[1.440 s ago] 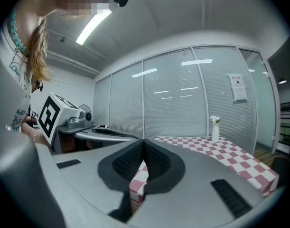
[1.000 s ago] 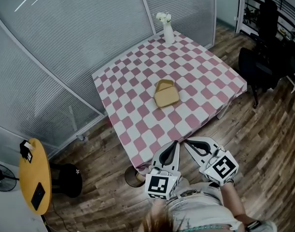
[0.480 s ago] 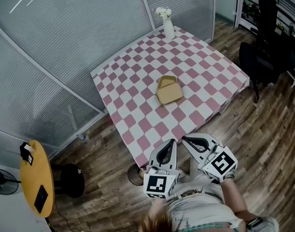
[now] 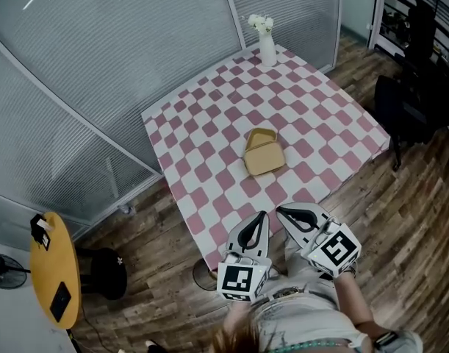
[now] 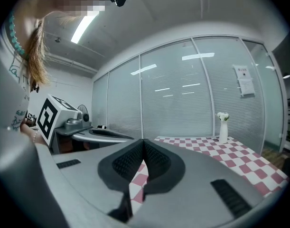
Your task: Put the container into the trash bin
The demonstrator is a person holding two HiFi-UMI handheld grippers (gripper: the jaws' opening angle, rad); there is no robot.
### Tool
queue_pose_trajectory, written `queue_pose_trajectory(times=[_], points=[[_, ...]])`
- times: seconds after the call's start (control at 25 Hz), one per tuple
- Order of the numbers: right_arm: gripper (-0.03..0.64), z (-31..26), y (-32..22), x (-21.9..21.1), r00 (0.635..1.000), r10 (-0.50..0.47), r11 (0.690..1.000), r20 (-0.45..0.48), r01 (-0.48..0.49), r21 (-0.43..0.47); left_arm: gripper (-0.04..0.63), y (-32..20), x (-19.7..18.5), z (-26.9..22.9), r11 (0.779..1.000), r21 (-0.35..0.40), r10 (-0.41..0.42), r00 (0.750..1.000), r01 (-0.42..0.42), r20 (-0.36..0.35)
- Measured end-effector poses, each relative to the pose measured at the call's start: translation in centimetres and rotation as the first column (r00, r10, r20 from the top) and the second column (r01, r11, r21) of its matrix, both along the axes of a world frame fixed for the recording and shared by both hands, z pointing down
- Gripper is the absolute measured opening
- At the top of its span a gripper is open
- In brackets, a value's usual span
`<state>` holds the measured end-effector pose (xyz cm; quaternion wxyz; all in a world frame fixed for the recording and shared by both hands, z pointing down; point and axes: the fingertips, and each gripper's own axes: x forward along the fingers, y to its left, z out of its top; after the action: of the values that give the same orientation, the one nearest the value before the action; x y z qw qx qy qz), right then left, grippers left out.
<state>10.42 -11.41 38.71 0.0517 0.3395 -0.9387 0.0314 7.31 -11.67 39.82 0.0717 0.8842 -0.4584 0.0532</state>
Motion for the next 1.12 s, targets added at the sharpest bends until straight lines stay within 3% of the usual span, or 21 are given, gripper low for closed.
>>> queue_pose_trajectory(times=[0.44, 0.92, 1.12], points=[[-0.006, -1.1, -10.0, 1.2, 0.998, -0.06, 0.998, 0.025, 0.06, 0.029, 0.006, -9.5, 1.4, -0.9, 0.999, 0.015, -0.051, 0.998, 0.05, 0.032], [-0.006, 0.0, -15.1, 1.2, 0.989, -0.148, 0.989, 0.016, 0.148, -0.012, 0.006, -14.1, 1.6, -0.2, 0.993, -0.019, -0.119, 0.992, 0.12, 0.046], [-0.006, 1.4, -16.7, 1.6, 0.985, -0.168, 0.985, -0.031, 0.167, -0.033, 0.006, -15.3, 2.3, 0.3, 0.989, -0.04, -0.139, 0.99, 0.14, 0.038]])
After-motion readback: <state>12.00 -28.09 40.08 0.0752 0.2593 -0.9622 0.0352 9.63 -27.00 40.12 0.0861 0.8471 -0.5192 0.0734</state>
